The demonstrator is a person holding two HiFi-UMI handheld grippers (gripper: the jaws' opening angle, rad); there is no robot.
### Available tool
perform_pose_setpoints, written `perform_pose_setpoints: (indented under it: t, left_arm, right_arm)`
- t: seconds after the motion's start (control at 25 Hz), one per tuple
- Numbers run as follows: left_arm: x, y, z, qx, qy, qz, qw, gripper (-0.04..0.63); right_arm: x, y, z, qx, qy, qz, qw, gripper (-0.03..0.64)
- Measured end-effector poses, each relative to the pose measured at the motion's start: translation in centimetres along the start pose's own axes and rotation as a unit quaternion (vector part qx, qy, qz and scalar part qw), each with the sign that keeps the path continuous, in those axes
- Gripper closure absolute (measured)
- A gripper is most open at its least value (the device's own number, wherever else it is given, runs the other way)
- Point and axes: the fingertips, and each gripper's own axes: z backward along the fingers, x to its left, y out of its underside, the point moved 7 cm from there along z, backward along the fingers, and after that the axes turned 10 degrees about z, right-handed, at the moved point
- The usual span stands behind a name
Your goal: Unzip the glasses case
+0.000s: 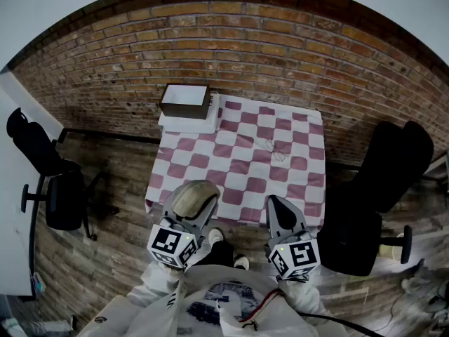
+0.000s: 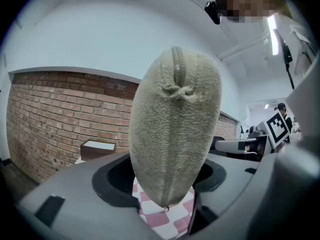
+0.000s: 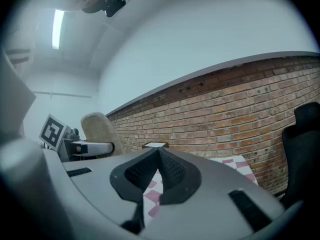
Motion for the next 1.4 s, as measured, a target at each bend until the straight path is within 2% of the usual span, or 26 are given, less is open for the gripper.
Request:
perform_pose_setpoints:
  t: [0.32,0.64,1.08,1.24,1.4]
  left_arm:
    - [-3.6,0.3,2.2,0.007,0.003,-0.010,0.9999,0.307]
    - [-1.3,-0.4,0.8,0.011,0.017,-0.003,0.9998,0.307]
    - [3.6,-3.4,-3.8,0.014,0.062,-0.010,0.9979,0.307]
    - [3.0,-3.6,-3.9,0.017,0.069,-0.008,0.9975,0.307]
    - [0.3,-2.9,-2.6,0.019,0.072,-0.008,0.9972,0.307]
  right_arm:
    - [0.9,0.1,3.8,-0.007,-0.006,0.002,1.000,0.603]
    - [1.1,-0.9,1.1,-0.010,0.001,0.005,1.000,0.603]
    - [1.8,-2.7,-6.0,-0.005,0.014,0.011,1.000,0.603]
    - [2.0,-2.8,-5.7,-0.003,0.013,0.010,1.000,0.602]
    - [1.8,-2.5,-3.0,-0.004,0.012,0.010,1.000,0.603]
